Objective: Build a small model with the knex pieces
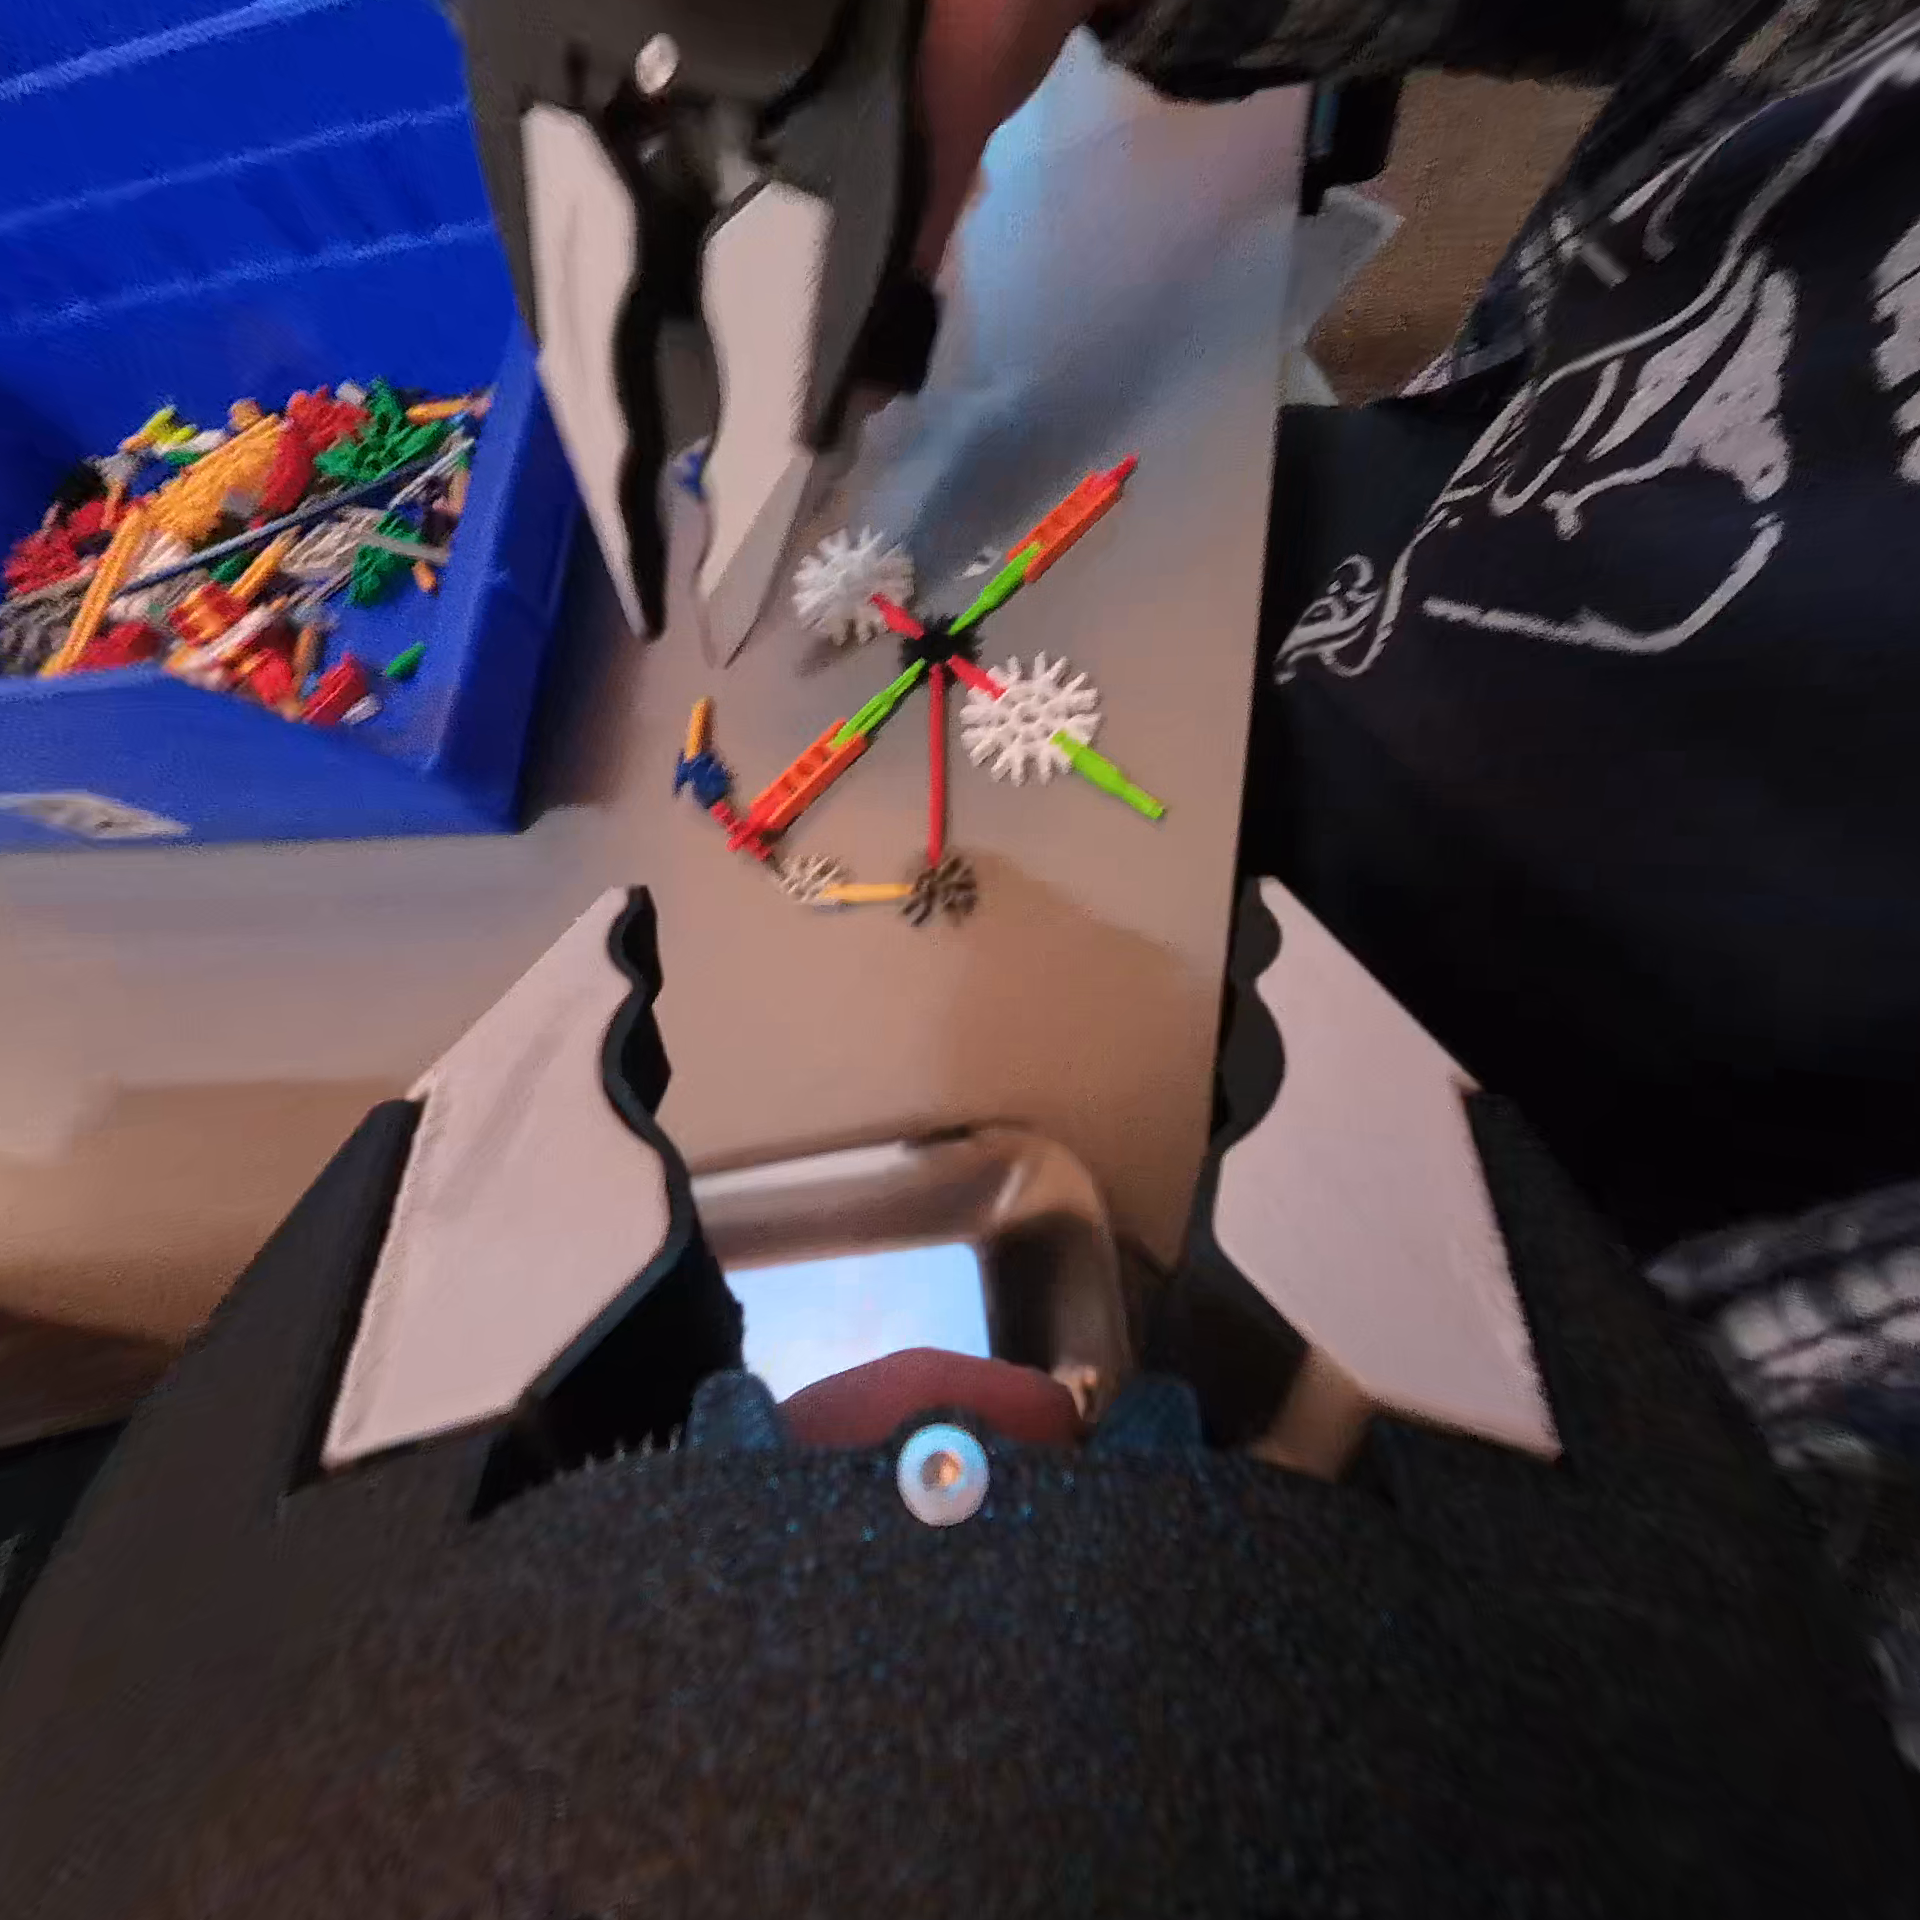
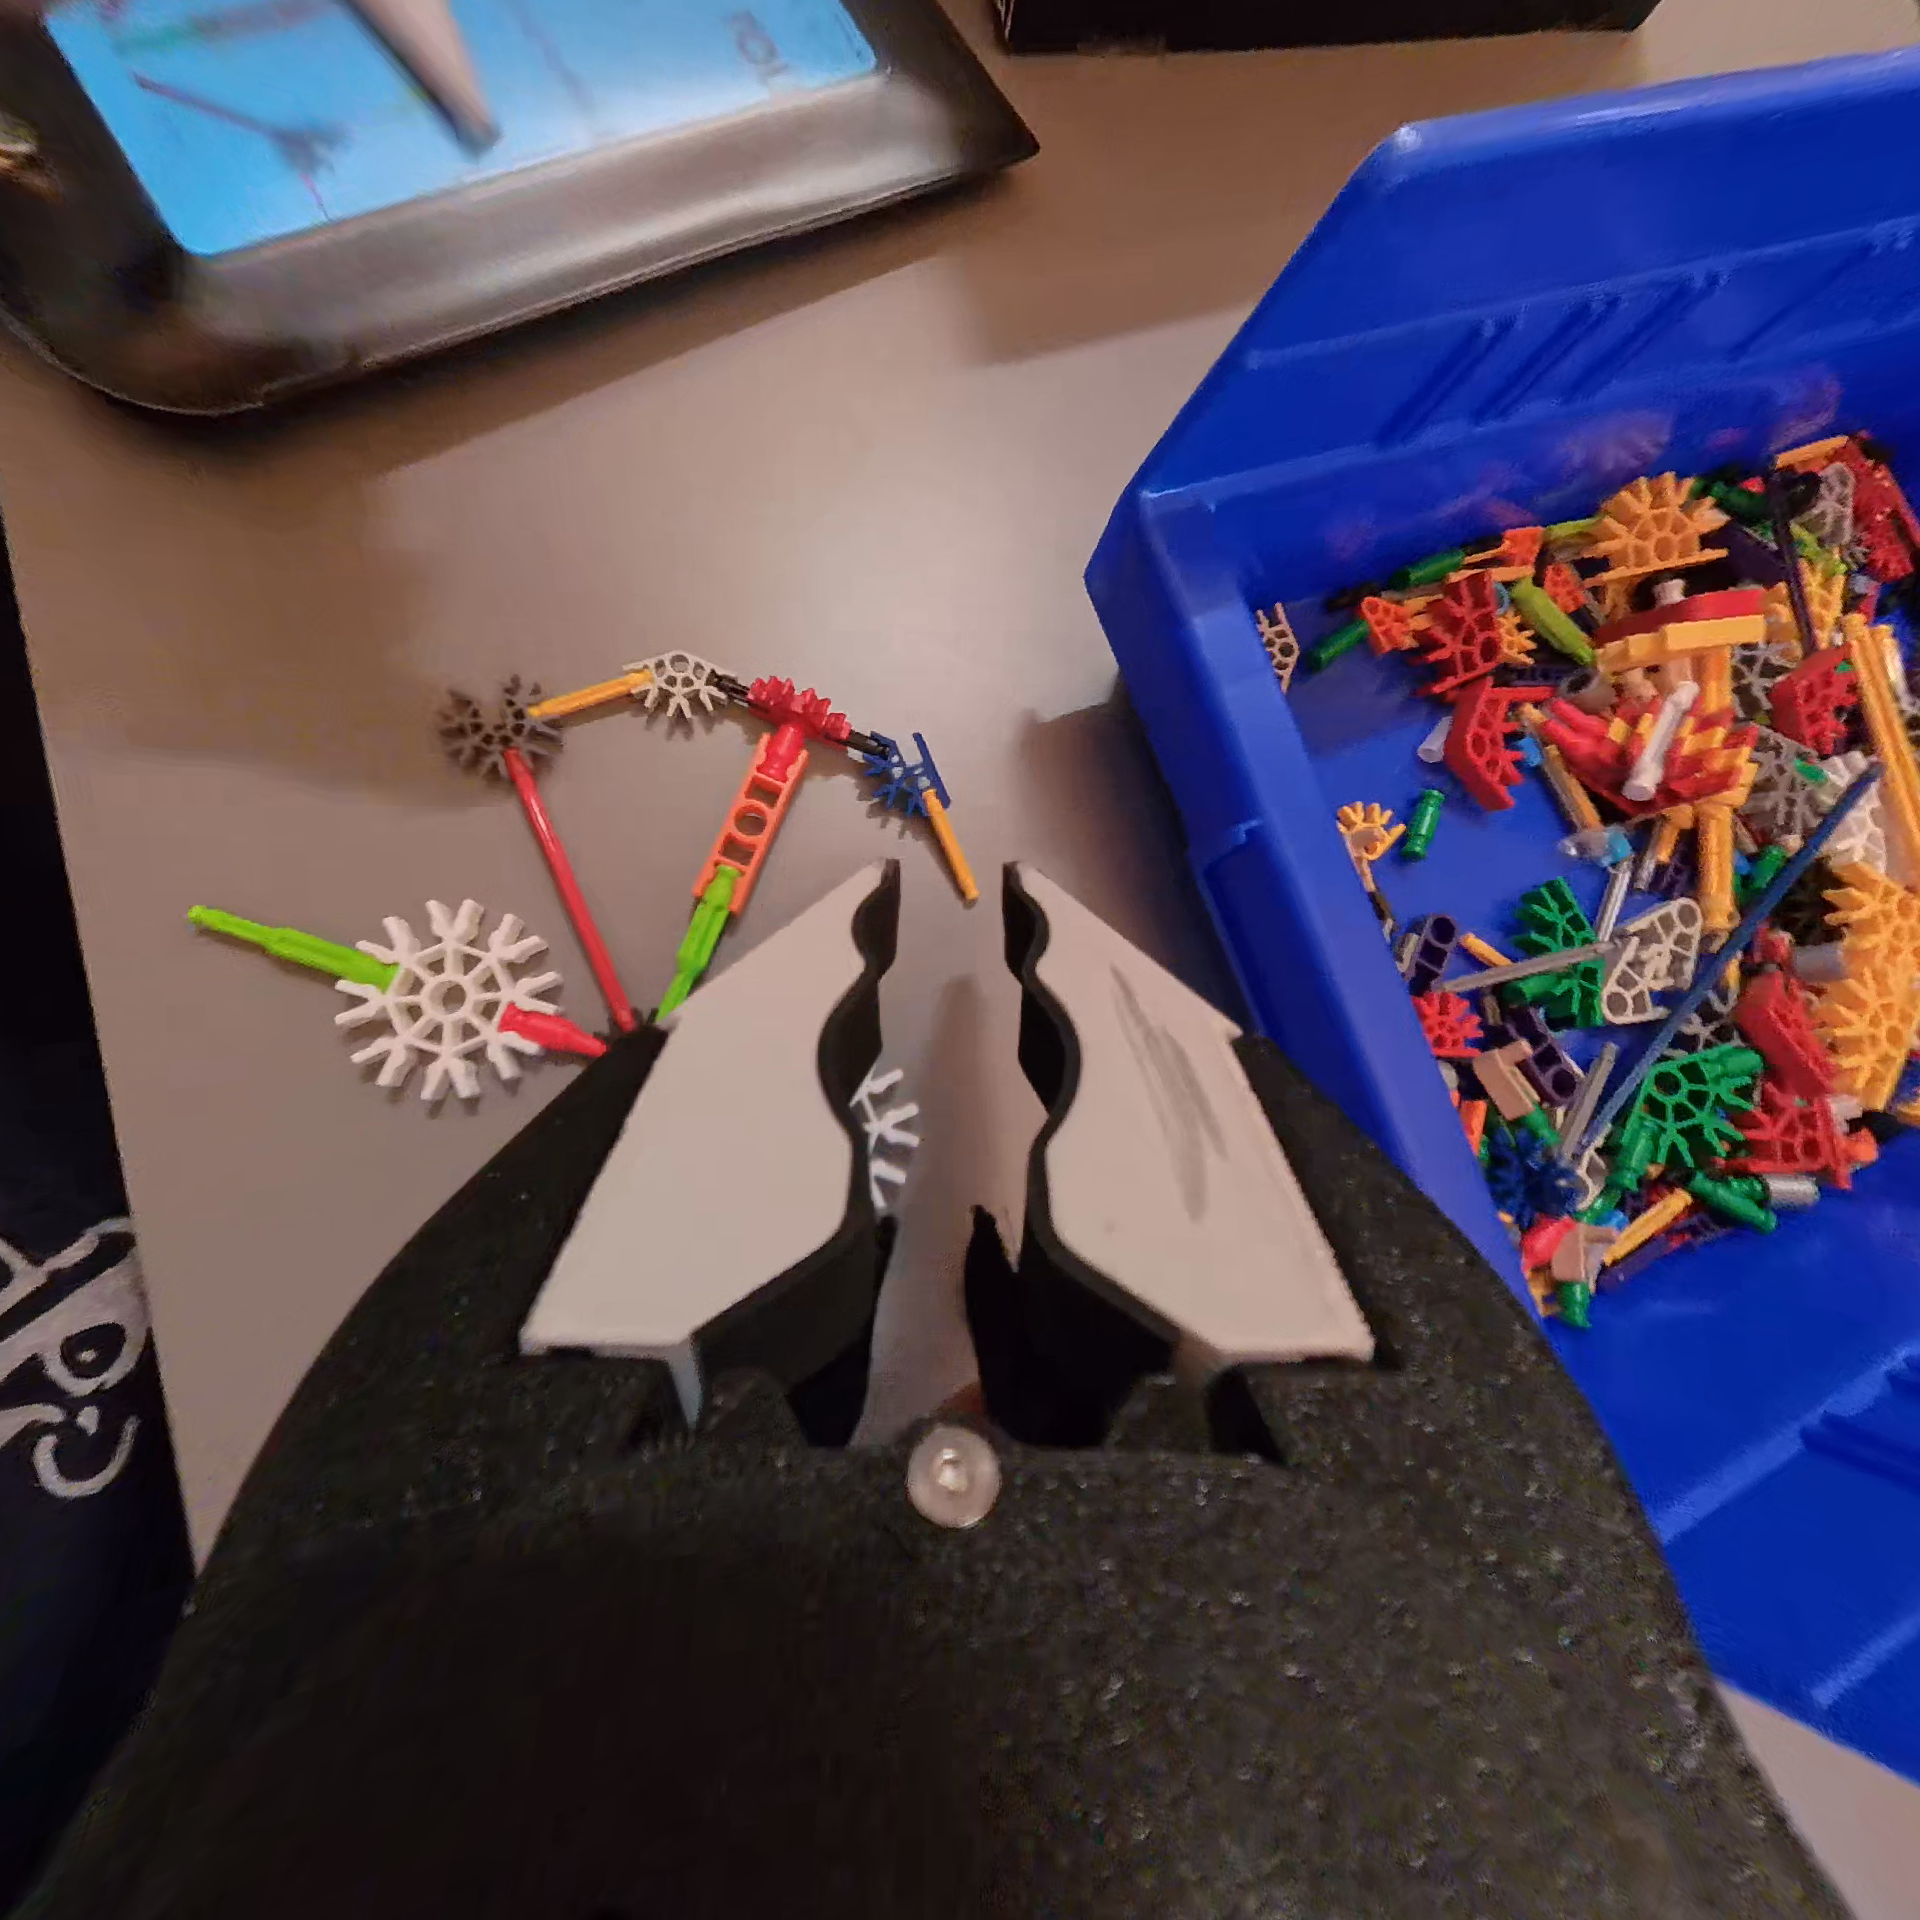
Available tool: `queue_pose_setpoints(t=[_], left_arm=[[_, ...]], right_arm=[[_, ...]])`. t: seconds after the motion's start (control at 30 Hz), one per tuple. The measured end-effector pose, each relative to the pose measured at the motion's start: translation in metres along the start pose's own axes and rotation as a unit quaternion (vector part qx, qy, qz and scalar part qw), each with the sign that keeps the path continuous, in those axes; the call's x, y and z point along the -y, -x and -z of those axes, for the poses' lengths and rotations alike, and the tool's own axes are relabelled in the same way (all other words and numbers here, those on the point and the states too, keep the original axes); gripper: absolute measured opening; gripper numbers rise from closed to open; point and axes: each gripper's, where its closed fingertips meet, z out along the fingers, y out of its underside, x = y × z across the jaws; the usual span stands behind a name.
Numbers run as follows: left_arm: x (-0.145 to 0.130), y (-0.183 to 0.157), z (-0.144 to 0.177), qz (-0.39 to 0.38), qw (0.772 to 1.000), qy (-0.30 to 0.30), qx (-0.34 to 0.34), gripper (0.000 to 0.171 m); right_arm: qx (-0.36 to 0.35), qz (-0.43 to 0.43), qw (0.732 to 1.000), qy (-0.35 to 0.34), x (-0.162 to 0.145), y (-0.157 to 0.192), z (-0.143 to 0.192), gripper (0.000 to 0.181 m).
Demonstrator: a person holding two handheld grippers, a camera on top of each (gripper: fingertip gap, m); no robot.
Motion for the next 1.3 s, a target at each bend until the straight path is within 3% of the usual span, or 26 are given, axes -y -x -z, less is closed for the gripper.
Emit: queue_pose_setpoints(t=[0.27,0.37,0.53,0.7,0.8,0.9,1.13,1.3], left_arm=[[0.01,-0.03,-0.037,-0.018,0.999,0.026,-0.023,0.112],[0.01,-0.034,-0.047,-0.013,0.999,0.039,-0.027,0.111],[0.015,-0.046,-0.066,-0.011,0.997,0.061,-0.034,0.112],[0.02,-0.058,-0.077,-0.018,0.997,0.059,-0.038,0.112],[0.02,-0.061,-0.079,-0.007,0.997,0.059,-0.043,0.112],[0.02,-0.063,-0.08,-0.007,0.997,0.058,-0.044,0.11],[0.023,-0.06,-0.088,0.005,0.998,0.051,-0.028,0.11],[0.023,-0.06,-0.092,0.015,0.999,0.045,-0.022,0.109]], right_arm=[[0.033,0.016,0.998,0.042,-0.008,0.001,-0.027,0.018],[0.033,0.016,0.998,0.044,-0.008,0.0,-0.029,0.005],[0.037,-0.005,0.997,0.063,-0.01,-0.001,-0.028,0.003],[0.039,-0.058,0.994,0.084,-0.016,-0.004,-0.023,0.003],[0.055,-0.074,0.992,0.082,-0.019,-0.005,-0.012,0.023],[0.049,-0.094,0.993,0.055,-0.015,-0.014,0.007,0.022],[0.064,-0.04,0.996,0.053,-0.02,0.013,0.019,0.022],[0.087,-0.039,0.994,0.053,-0.028,0.029,0.017,0.0]])
